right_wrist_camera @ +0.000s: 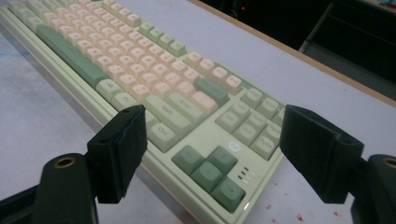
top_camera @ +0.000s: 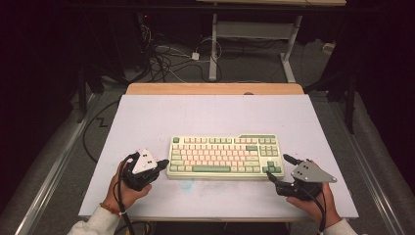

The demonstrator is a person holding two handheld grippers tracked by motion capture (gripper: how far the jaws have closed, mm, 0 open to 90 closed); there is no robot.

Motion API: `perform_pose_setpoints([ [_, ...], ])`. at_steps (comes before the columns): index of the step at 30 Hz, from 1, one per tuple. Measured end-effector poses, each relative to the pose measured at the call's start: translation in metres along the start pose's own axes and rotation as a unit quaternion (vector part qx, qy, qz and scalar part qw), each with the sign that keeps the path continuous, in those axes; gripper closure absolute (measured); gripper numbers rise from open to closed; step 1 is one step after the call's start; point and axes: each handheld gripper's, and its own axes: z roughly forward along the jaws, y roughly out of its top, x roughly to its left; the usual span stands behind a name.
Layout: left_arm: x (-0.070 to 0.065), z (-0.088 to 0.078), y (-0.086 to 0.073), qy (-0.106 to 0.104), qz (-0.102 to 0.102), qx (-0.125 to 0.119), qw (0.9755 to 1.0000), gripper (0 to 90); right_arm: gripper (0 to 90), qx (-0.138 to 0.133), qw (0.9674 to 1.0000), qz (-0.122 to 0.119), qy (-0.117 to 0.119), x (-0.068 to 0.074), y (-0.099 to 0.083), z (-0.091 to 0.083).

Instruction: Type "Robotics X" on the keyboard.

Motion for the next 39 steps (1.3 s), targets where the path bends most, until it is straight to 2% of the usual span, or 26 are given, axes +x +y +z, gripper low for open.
perform_pose_setpoints([
  [2, -0.001, 0.002, 0.006, 0.003, 0.002, 0.000, 1.0000, 87.2, 23.5, 0.003, 1.0000, -0.001, -0.003, 0.000, -0.002, -0.001],
  [16, -0.014, 0.036, 0.039, -0.030, 0.045, 0.026, 0.9982, 87.2, 23.2, 0.008, 0.9999, 0.001, -0.011, 0.001, -0.009, -0.007],
  [33, -0.024, 0.078, 0.058, -0.060, 0.062, 0.059, 0.9945, 87.0, 23.1, 0.017, 0.9997, -0.015, -0.003, 0.008, -0.010, -0.002],
  [39, -0.026, 0.086, 0.060, -0.060, 0.067, 0.074, 0.9932, 87.0, 23.1, 0.025, 0.9995, -0.019, -0.001, 0.009, -0.011, 0.000],
])
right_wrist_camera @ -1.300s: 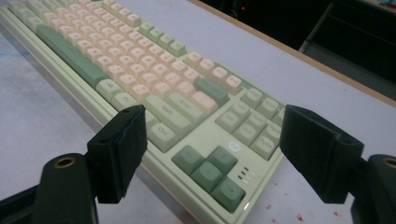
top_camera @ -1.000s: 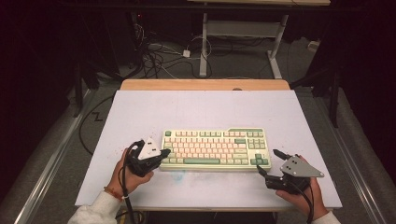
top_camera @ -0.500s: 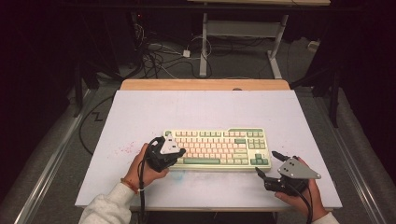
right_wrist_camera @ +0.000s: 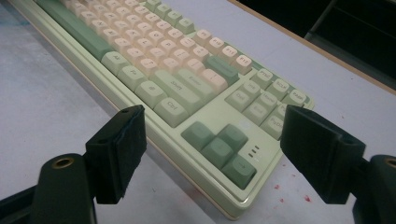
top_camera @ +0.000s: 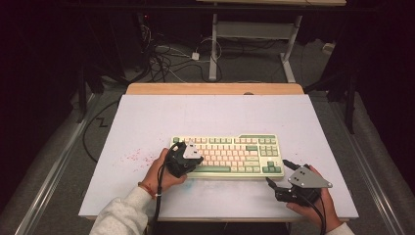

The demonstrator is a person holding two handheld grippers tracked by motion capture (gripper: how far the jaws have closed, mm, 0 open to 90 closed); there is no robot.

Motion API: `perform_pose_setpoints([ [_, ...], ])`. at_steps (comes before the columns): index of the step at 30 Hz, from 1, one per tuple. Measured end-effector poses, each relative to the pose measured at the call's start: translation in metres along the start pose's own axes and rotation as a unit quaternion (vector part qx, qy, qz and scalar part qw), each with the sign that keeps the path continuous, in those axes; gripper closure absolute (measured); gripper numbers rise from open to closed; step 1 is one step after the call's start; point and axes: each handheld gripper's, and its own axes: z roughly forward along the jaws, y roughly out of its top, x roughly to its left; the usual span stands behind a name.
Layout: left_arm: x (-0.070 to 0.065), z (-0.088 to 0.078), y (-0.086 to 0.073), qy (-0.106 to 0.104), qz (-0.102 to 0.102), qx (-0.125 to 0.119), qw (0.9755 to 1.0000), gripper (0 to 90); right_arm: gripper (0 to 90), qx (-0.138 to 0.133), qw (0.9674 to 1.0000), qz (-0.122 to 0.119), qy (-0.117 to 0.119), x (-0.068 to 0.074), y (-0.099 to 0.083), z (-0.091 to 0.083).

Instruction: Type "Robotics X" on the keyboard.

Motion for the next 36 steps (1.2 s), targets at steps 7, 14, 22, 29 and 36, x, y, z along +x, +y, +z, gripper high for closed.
perform_pose_setpoints([
  [7, 0.000, 0.005, 0.000, -0.001, -0.001, 0.007, 1.0000, 86.9, 23.1, 0.001, 1.0000, -0.001, 0.001, 0.000, 0.000, 0.000],
  [14, 0.001, 0.004, -0.002, 0.001, -0.005, 0.006, 1.0000, 86.8, 23.2, 0.005, 1.0000, -0.003, 0.004, 0.001, 0.000, 0.001],
  [22, -0.003, 0.006, -0.002, 0.012, 0.002, 0.007, 0.9999, 86.1, 24.2, 0.004, 0.9999, -0.009, -0.013, 0.003, 0.000, 0.000],
  [29, -0.003, -0.003, -0.002, 0.025, 0.007, -0.007, 0.9996, 84.4, 24.2, 0.001, 0.9999, -0.006, -0.012, 0.002, 0.001, -0.001],
  [36, -0.002, -0.009, -0.004, 0.033, 0.005, -0.022, 0.9992, 80.5, 24.2, 0.003, 0.9999, -0.003, -0.010, 0.002, 0.001, -0.001],
])
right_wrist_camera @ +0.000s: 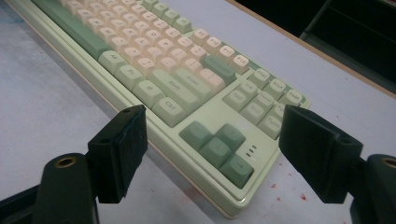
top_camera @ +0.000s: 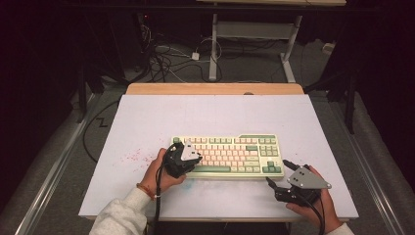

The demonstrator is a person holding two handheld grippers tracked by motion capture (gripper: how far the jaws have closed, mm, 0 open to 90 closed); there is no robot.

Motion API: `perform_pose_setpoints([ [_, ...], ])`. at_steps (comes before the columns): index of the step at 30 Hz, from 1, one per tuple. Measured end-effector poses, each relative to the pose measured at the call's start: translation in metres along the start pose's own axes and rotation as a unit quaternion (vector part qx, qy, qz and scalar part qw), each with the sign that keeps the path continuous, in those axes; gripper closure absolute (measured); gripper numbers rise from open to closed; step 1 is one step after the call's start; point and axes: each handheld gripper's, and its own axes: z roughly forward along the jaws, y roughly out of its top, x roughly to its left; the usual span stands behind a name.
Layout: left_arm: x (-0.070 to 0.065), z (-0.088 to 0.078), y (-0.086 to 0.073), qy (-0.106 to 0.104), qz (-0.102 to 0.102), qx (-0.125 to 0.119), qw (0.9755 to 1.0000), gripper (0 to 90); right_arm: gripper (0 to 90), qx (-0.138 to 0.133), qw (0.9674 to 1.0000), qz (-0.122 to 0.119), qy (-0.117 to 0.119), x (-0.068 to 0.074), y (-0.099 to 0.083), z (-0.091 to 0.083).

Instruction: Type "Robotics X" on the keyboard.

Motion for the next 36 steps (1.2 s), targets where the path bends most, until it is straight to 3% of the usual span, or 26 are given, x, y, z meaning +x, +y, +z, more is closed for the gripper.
perform_pose_setpoints([
  [5, 0.000, -0.005, -0.004, 0.010, -0.001, -0.012, 0.9999, 75.5, 24.5, 0.001, 1.0000, 0.007, -0.004, -0.001, 0.001, -0.001],
  [17, 0.001, -0.022, -0.021, 0.052, -0.009, -0.046, 0.9975, 49.6, 25.1, 0.003, 0.9998, 0.018, -0.001, -0.003, 0.002, -0.001],
  [21, 0.001, -0.024, -0.028, 0.071, -0.007, -0.045, 0.9965, 40.0, 25.0, 0.004, 0.9998, 0.018, -0.001, -0.003, 0.001, -0.001],
  [27, -0.001, -0.029, -0.041, 0.076, -0.018, -0.048, 0.9958, 30.9, 24.9, 0.003, 0.9998, 0.019, 0.000, -0.003, 0.001, -0.001],
  [36, -0.002, -0.031, -0.065, 0.078, -0.039, -0.026, 0.9958, 20.4, 24.4, 0.002, 0.9999, 0.016, 0.001, -0.002, 0.002, -0.001],
])
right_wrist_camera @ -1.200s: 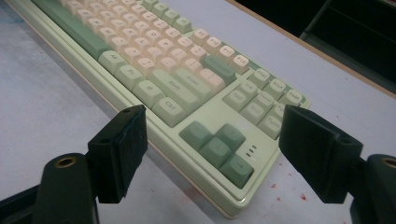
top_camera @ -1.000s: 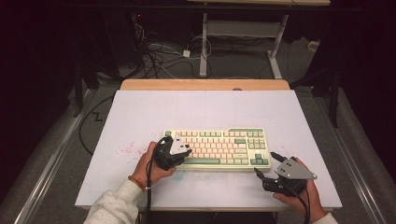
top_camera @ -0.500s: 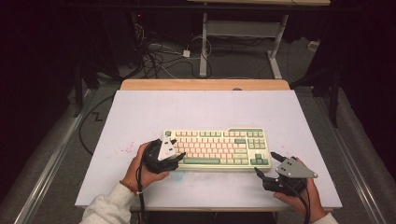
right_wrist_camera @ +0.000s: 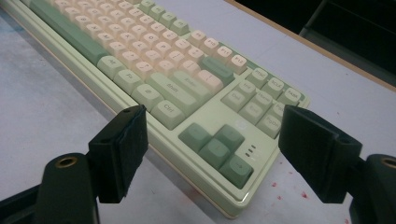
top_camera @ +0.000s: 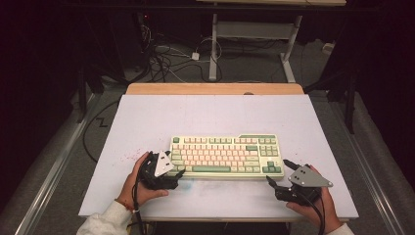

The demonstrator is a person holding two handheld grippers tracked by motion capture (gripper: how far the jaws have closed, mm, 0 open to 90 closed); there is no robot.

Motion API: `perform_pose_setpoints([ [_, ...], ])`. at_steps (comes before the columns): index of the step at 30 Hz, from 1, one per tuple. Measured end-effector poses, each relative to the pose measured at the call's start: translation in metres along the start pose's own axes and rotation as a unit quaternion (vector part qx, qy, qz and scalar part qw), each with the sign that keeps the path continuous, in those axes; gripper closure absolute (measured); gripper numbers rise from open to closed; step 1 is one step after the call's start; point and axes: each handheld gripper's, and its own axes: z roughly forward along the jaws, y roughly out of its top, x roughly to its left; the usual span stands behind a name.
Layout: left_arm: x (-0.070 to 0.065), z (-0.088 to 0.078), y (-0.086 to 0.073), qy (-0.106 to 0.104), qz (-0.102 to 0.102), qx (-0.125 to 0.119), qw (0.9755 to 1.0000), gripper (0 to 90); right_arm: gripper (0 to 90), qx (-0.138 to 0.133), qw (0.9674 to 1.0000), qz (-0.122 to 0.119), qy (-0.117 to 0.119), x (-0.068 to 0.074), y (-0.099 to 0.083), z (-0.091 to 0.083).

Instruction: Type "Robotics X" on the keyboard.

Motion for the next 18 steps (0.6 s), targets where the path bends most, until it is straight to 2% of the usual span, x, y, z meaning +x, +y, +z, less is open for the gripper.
perform_pose_setpoints([
  [5, -0.002, -0.003, -0.011, 0.003, 0.000, 0.006, 1.0000, 19.5, 24.3, 0.000, 1.0000, -0.002, 0.000, 0.000, 0.000, 0.000],
  [8, -0.002, -0.005, -0.014, -0.002, -0.014, 0.002, 0.9999, 21.8, 24.3, 0.001, 1.0000, -0.005, 0.000, 0.001, 0.000, 0.001],
  [10, -0.003, -0.006, -0.016, -0.001, -0.010, 0.007, 0.9999, 22.3, 24.3, 0.001, 1.0000, -0.006, 0.001, 0.001, 0.001, 0.001],
  [14, -0.002, -0.005, -0.017, -0.001, -0.013, 0.018, 0.9998, 28.3, 24.2, 0.002, 1.0000, -0.008, 0.000, 0.002, 0.001, 0.001],
  [18, 0.001, -0.007, -0.015, -0.002, -0.023, 0.018, 0.9996, 41.6, 24.3, 0.001, 1.0000, -0.008, -0.001, 0.002, 0.001, 0.001],
])
